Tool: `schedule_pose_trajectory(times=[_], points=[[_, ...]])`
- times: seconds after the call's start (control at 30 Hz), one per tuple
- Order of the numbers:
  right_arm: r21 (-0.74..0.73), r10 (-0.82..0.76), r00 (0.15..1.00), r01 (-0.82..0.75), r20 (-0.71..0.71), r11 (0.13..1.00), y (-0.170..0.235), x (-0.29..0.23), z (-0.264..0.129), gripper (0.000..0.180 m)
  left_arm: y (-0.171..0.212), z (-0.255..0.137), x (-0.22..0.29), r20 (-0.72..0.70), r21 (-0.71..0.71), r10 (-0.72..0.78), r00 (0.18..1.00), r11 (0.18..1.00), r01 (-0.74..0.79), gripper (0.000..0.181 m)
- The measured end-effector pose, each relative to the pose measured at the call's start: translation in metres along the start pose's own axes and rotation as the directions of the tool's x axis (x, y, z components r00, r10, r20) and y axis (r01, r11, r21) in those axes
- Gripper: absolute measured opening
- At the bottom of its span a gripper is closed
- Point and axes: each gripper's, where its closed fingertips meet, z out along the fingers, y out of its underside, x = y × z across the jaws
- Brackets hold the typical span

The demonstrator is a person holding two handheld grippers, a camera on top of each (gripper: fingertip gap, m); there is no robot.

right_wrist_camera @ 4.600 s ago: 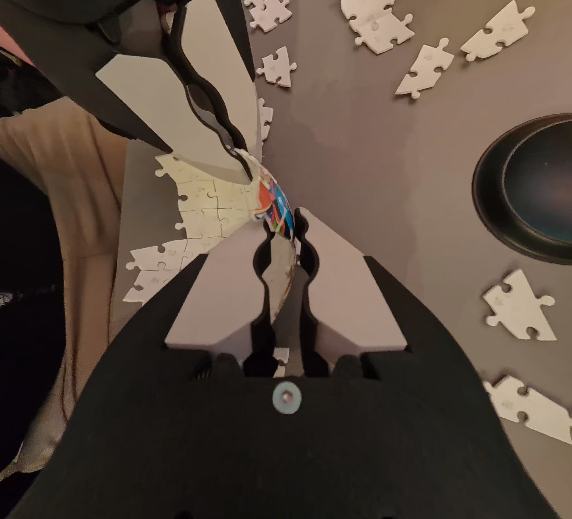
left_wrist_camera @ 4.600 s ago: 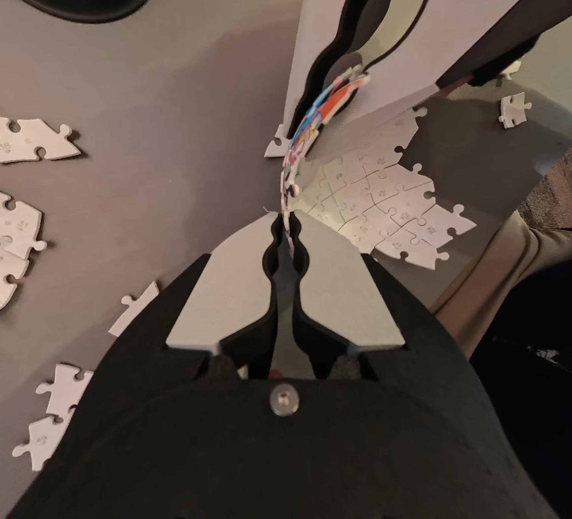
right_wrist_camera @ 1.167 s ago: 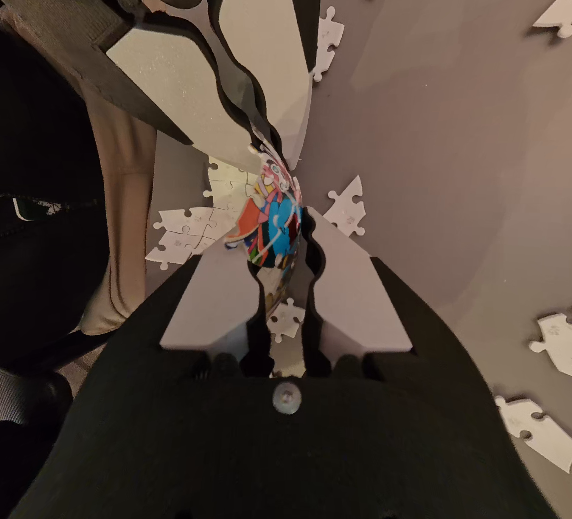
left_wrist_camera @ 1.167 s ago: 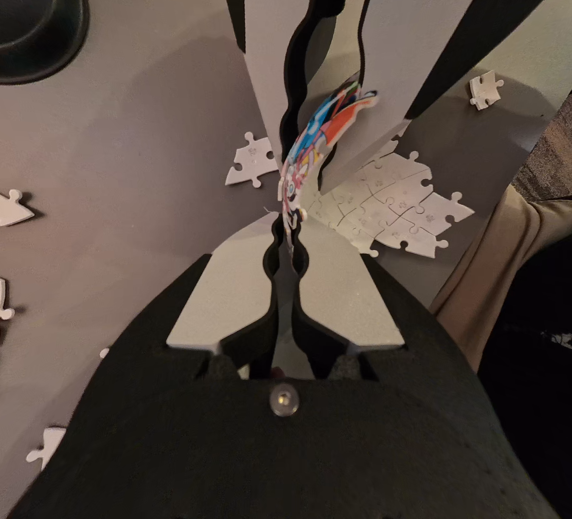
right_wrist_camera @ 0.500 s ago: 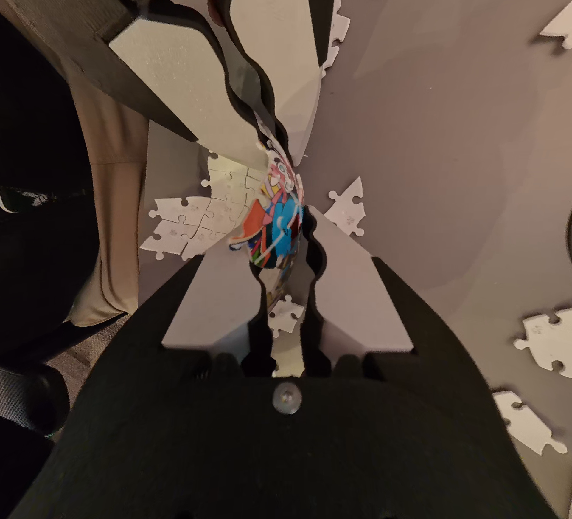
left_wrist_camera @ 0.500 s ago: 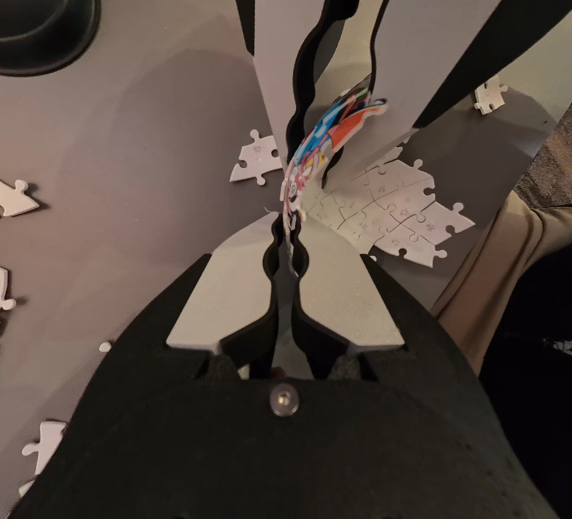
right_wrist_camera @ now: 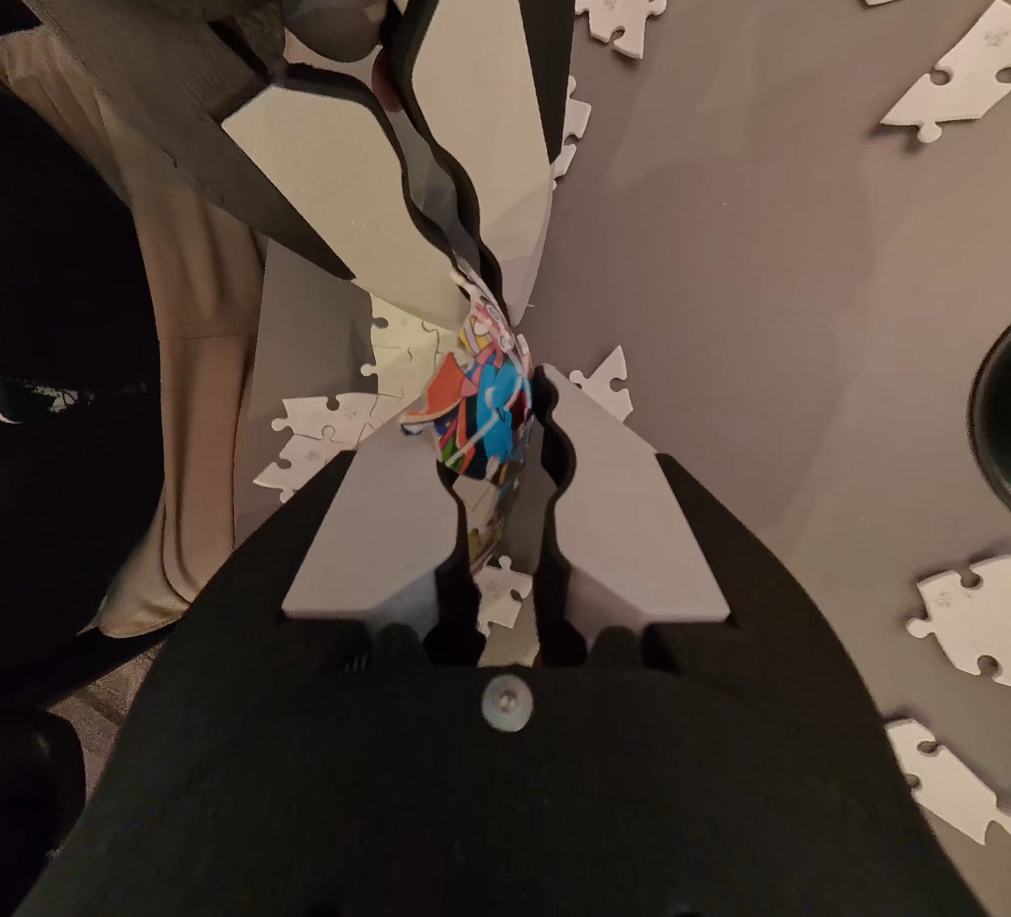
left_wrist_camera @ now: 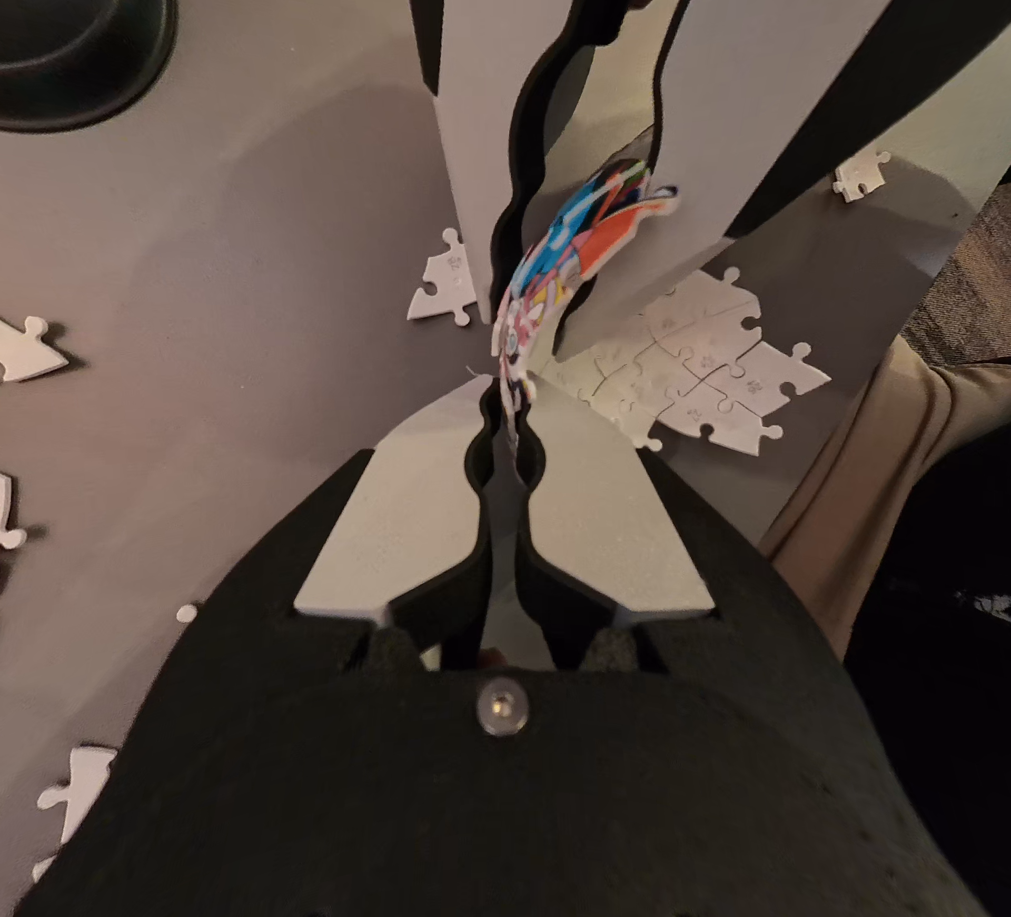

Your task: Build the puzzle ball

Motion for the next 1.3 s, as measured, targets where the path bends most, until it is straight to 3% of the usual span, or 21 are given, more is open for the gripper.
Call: schedule_pose_trajectory(times=[1.3], points=[[-0.028, 0.046, 0.997, -0.048, -0.055, 0.998, 0.0101, 0.0014, 0.0012, 0.012, -0.0016, 0.0041, 0.0006, 0.008, 0.002, -0.042, 0.999, 0.999, 0.042, 0.003]])
